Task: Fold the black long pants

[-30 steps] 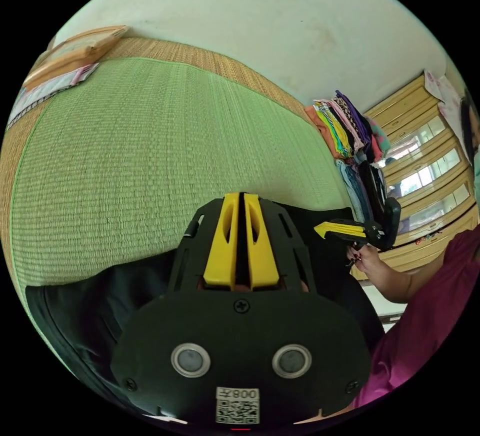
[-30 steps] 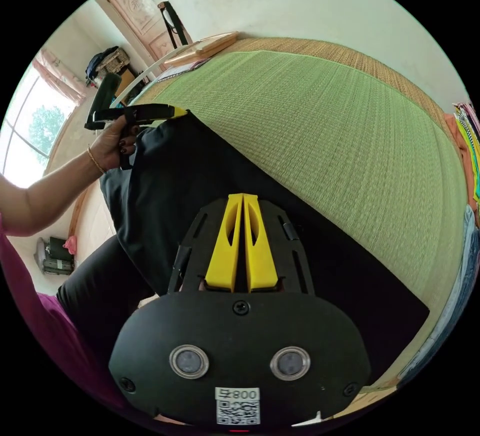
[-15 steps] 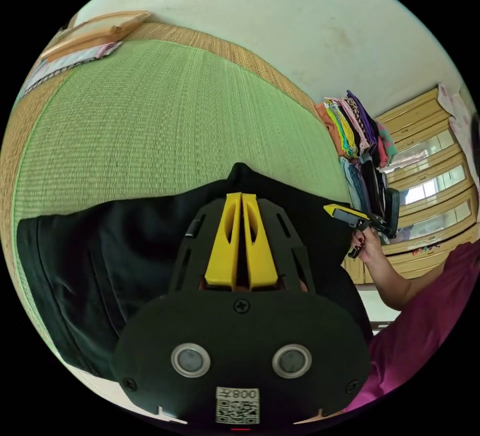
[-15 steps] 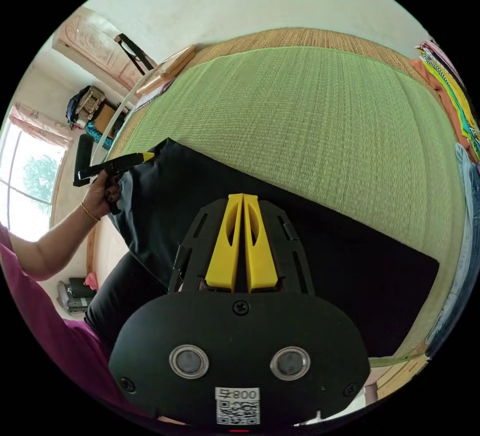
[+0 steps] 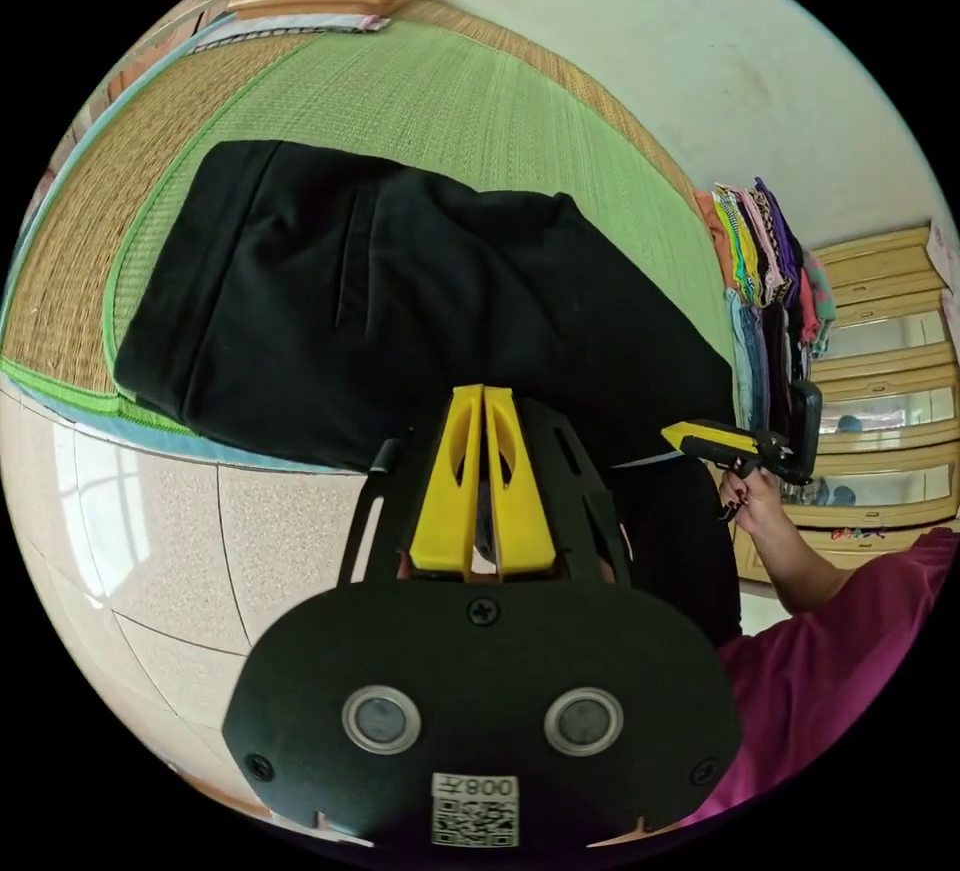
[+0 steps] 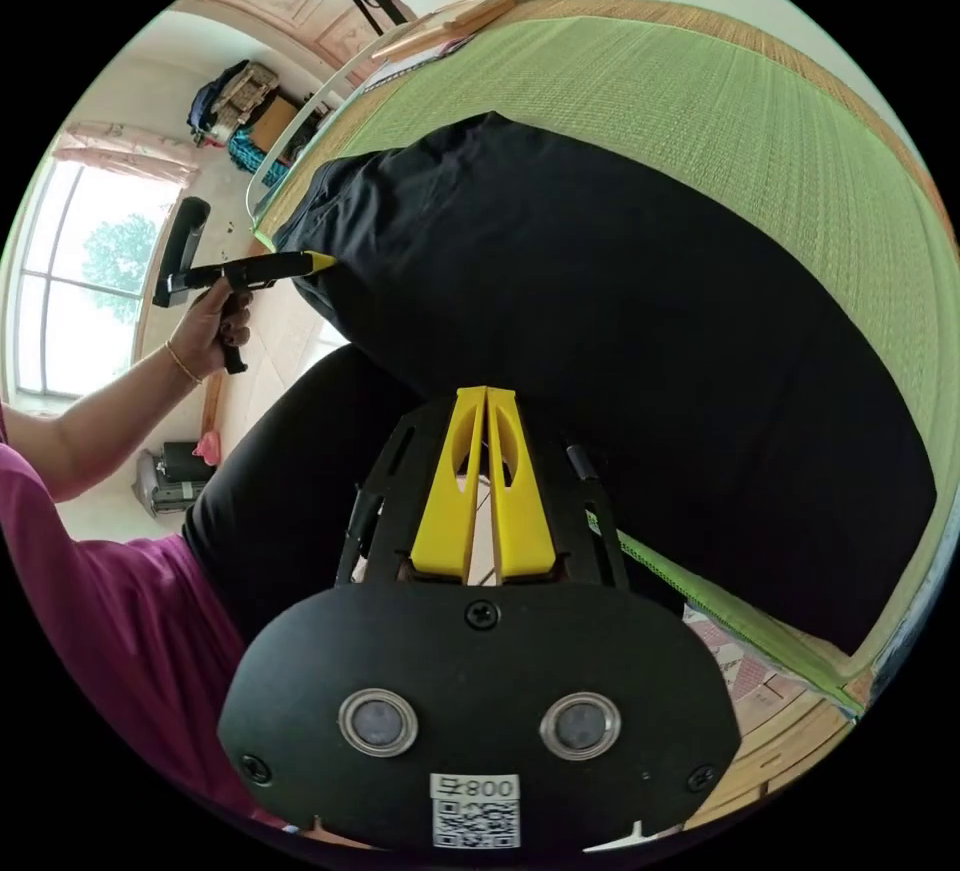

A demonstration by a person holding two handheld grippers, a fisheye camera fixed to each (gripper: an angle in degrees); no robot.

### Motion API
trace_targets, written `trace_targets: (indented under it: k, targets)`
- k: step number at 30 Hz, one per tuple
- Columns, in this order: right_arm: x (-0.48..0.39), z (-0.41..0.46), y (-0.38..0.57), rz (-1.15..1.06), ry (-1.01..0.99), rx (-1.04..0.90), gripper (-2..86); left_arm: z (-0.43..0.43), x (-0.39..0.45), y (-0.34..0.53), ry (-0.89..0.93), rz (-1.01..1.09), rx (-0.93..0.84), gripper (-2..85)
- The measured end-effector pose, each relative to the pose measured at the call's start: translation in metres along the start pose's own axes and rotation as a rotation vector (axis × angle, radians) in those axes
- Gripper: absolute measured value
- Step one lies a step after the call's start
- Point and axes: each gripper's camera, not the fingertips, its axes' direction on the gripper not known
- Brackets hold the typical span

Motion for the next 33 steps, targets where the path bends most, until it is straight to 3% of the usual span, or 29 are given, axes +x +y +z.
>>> trace_targets:
  k: [15, 19, 24, 33]
  targets:
    - [0.054, 0.047, 0.080, 0.122, -0.062, 0.038, 0.1, -0.023, 0.154, -0.012, -0.140, 0.084, -0.116, 0.0]
    - [0.068, 0.048, 0.109, 0.151, -0.040, 0.069, 0.1, -0.036, 0.204, -0.019, -0.078, 0.094, -0.094, 0.0]
    - [0.126, 0.028, 0.190, 0.369, -0.045, 0.253, 0.3, -0.037, 0.282, -0.039, 0.036, 0.201, -0.089, 0.1]
    - [0.223, -0.008, 0.344, 0.751, 0.159, 0.500, 6.2, 0.034, 0.506, -0.123, 0.292, 0.529, -0.238, 1.1]
